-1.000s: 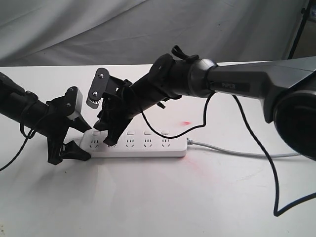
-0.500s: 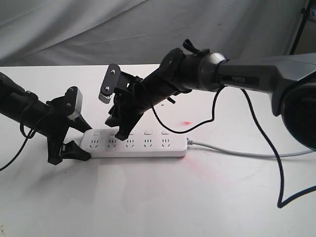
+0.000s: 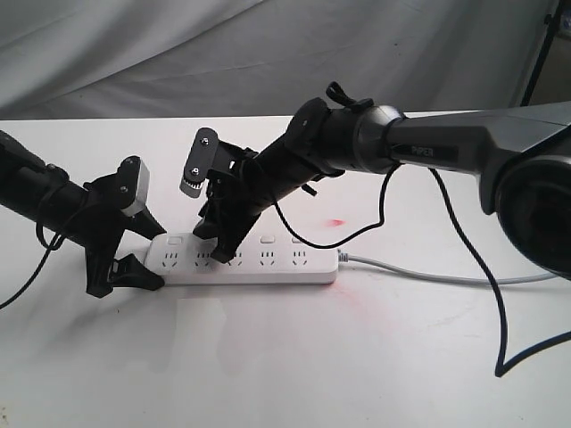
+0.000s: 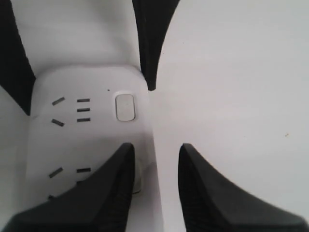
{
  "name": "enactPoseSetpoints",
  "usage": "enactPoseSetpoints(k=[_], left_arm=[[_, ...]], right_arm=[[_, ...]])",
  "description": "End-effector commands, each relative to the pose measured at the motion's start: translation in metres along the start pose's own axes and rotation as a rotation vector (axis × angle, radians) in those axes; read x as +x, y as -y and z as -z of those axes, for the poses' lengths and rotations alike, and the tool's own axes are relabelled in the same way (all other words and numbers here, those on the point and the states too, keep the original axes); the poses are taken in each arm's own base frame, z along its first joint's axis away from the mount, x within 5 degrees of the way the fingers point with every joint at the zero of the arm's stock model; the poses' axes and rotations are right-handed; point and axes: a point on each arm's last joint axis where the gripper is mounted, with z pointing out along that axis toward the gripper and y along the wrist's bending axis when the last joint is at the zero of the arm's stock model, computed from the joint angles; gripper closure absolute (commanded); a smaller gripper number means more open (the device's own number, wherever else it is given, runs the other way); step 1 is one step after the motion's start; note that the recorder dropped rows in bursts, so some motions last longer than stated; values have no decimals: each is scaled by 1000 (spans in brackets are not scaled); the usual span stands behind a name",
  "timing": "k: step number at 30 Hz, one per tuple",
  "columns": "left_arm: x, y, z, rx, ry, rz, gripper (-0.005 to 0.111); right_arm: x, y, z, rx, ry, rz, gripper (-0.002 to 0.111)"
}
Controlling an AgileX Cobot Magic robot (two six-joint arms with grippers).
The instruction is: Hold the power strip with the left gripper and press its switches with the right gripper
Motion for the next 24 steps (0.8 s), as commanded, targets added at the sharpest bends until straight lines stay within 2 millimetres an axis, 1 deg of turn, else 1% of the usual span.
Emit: enactPoseSetpoints(k=[1,8,15,24], left_arm=[[-2,-1,0,-8,2,-4,42],[-2,-1,0,-8,2,-4,42],[-2,-1,0,-8,2,-4,42],[-2,-1,0,-8,2,-4,42]], right_arm=[[3,3,1,14,-10,2,78],[11,1,-7,-2,-25,-8,78],[12,1,-7,-1,-40,13,78],[21,-1,-15,-20,-69,28,78]])
